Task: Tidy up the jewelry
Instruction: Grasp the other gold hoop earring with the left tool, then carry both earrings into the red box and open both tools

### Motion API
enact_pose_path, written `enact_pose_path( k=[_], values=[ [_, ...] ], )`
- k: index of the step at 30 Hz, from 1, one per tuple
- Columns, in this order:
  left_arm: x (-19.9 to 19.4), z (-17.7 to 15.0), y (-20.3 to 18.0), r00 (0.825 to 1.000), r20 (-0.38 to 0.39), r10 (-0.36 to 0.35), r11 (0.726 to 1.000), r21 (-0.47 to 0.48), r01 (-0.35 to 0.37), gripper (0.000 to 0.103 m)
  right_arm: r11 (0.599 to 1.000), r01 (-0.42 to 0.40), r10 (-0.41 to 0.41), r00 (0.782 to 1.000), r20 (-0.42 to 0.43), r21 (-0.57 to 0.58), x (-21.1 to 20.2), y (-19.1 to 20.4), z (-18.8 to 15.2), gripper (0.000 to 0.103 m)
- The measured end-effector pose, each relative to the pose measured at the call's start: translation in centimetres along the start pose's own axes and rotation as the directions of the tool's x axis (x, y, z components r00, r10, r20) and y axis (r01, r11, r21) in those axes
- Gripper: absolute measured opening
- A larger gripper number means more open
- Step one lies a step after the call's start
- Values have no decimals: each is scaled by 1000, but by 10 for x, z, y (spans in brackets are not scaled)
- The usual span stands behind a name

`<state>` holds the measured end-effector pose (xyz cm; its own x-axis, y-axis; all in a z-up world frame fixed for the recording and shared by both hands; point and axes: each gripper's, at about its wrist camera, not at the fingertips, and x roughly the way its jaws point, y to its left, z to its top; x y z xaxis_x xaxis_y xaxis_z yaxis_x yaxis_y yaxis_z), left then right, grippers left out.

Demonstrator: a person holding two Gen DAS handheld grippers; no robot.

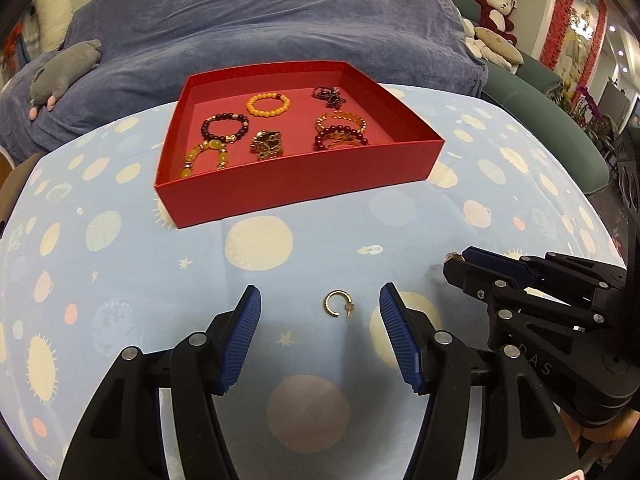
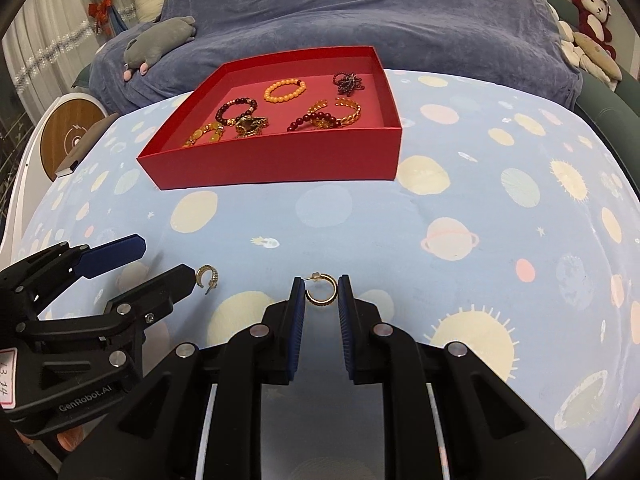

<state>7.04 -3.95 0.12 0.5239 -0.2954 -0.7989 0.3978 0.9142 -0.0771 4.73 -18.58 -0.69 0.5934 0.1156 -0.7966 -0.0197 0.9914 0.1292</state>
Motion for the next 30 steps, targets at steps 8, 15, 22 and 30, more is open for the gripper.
enact_pose_path(
  k=[8, 15, 22, 30],
  values=[
    [19, -9, -11, 999, -35, -16, 999, 34, 17, 43, 1000, -1, 1, 1000, 8, 24, -5, -9, 1, 16],
    [28, -8, -7, 1000, -30, 5, 1000, 21, -5, 23, 1000, -3, 3, 1000, 4, 24, -5, -8, 1, 16],
    [29, -7, -7, 1000, -17, 4, 1000, 21, -3, 16, 1000, -5, 5, 1000, -1, 23, -3, -6, 1, 16],
    [24, -6, -1, 1000, -21, -11, 1000, -12, 11, 16, 999, -28, 28, 1000, 12, 25, -6, 4, 10, 16]
  ],
)
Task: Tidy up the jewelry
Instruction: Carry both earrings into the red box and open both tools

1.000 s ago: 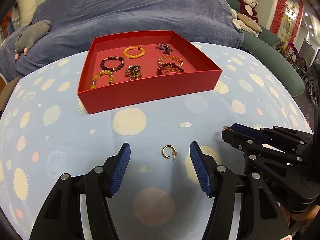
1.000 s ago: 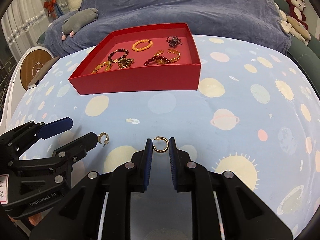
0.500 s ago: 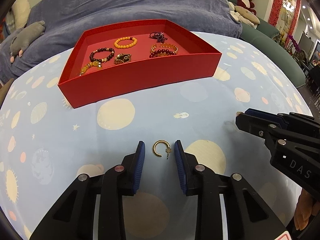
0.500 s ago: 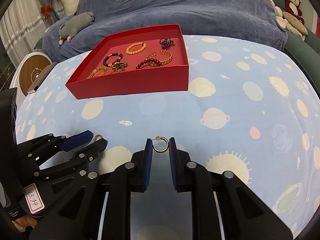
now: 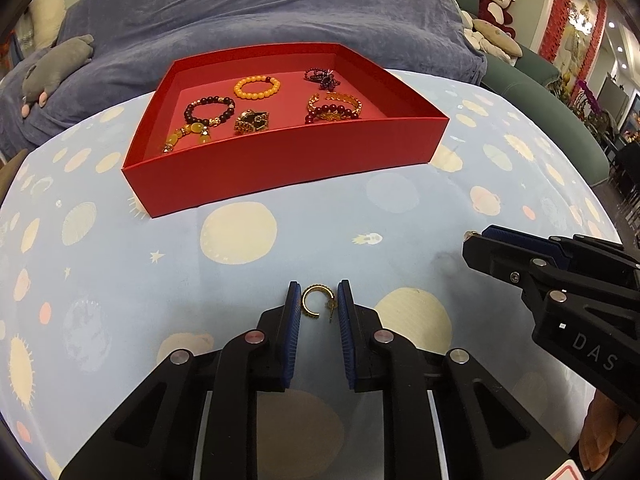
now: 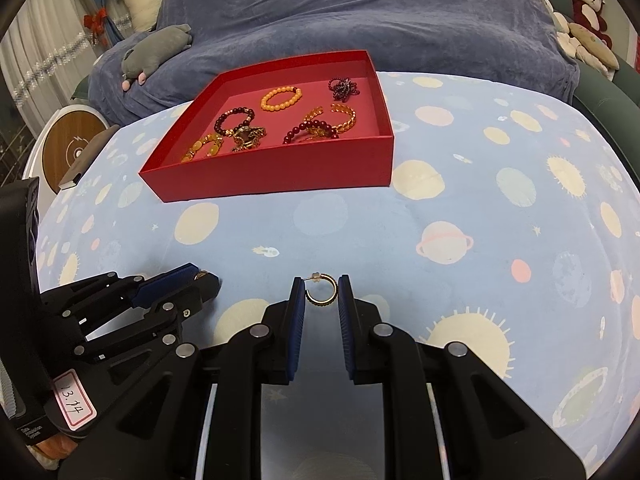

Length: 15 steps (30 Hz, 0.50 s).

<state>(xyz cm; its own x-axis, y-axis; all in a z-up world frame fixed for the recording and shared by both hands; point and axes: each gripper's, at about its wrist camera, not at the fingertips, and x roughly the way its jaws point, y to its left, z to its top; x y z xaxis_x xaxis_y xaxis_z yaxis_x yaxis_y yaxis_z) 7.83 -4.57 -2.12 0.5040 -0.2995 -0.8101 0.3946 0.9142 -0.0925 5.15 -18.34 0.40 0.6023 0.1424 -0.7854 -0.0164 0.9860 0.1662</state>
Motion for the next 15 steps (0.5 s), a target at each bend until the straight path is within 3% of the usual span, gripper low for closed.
enact_pose_path(
  k=[15],
  values=[
    [-32, 13, 38, 998, 57, -2, 995, -98, 8, 16, 999, -39, 39, 999, 21, -37, 0, 33, 13, 16]
  ],
)
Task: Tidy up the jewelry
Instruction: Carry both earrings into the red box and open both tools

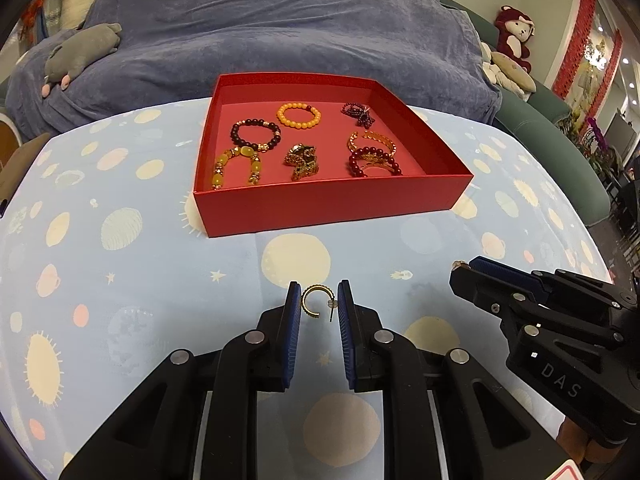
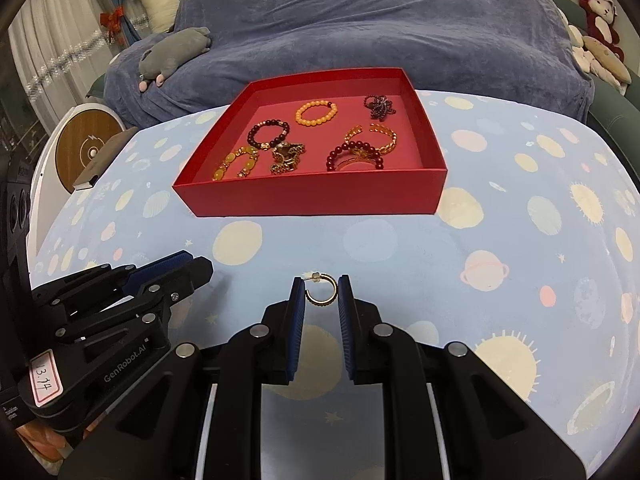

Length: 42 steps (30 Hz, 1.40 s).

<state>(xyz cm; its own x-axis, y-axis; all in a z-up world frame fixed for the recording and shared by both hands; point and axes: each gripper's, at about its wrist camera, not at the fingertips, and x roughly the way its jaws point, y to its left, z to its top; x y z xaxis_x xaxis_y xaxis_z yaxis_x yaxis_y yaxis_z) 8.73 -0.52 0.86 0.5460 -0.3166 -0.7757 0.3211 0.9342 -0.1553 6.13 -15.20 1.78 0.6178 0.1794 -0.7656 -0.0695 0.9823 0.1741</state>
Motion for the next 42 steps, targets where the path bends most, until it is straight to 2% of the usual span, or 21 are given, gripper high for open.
enact_pose_path(
  k=[16, 27, 42],
  values=[
    [-14, 7, 18, 999, 32, 18, 999, -39, -16, 16, 999, -33, 33, 999, 5, -32, 5, 27, 9, 16],
    [-13, 10, 20, 999, 33, 36, 998, -45, -34, 16, 999, -33, 33, 999, 6, -32, 6, 27, 10, 16],
    [-11, 19, 16, 999, 47, 26, 998, -56, -24, 16, 1000, -28, 28, 999, 36, -6, -4, 17, 17, 16]
  ],
)
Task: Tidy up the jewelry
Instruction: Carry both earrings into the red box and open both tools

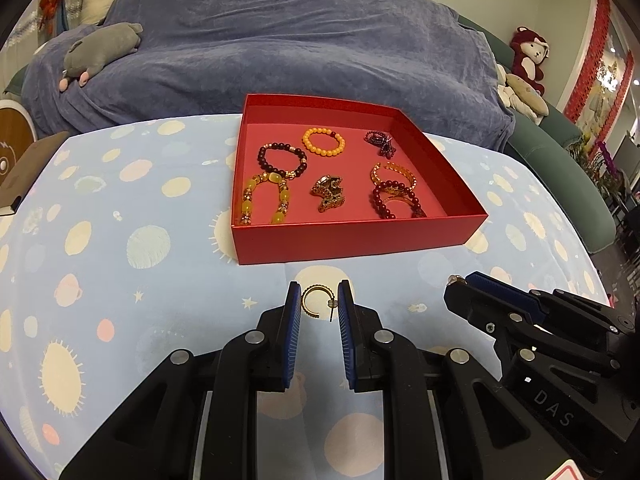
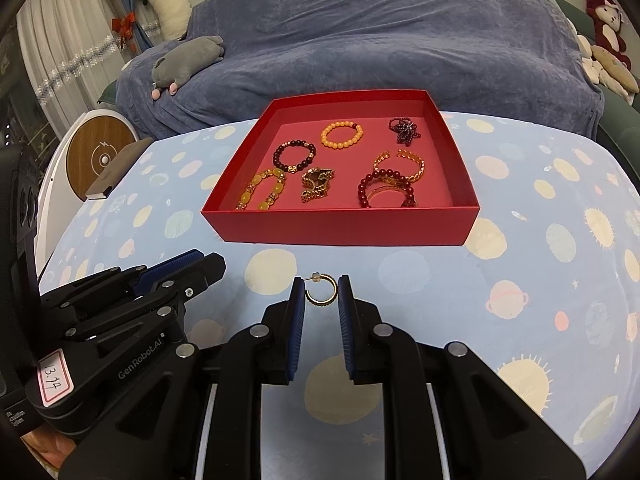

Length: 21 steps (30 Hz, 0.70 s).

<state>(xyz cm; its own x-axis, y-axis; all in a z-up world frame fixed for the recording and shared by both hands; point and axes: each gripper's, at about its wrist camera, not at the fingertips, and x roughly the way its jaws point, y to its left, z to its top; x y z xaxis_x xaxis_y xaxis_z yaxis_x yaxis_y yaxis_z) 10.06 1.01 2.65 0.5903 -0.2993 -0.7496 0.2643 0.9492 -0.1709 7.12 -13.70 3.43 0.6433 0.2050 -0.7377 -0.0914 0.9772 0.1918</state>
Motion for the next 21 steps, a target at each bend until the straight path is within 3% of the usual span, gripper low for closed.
enact_pose_path(
  k=[21],
  values=[
    [-5, 15, -3, 999, 38, 8, 1000, -8, -8, 16, 1000, -5, 5, 1000, 30, 0, -2, 3, 15, 16]
  ],
)
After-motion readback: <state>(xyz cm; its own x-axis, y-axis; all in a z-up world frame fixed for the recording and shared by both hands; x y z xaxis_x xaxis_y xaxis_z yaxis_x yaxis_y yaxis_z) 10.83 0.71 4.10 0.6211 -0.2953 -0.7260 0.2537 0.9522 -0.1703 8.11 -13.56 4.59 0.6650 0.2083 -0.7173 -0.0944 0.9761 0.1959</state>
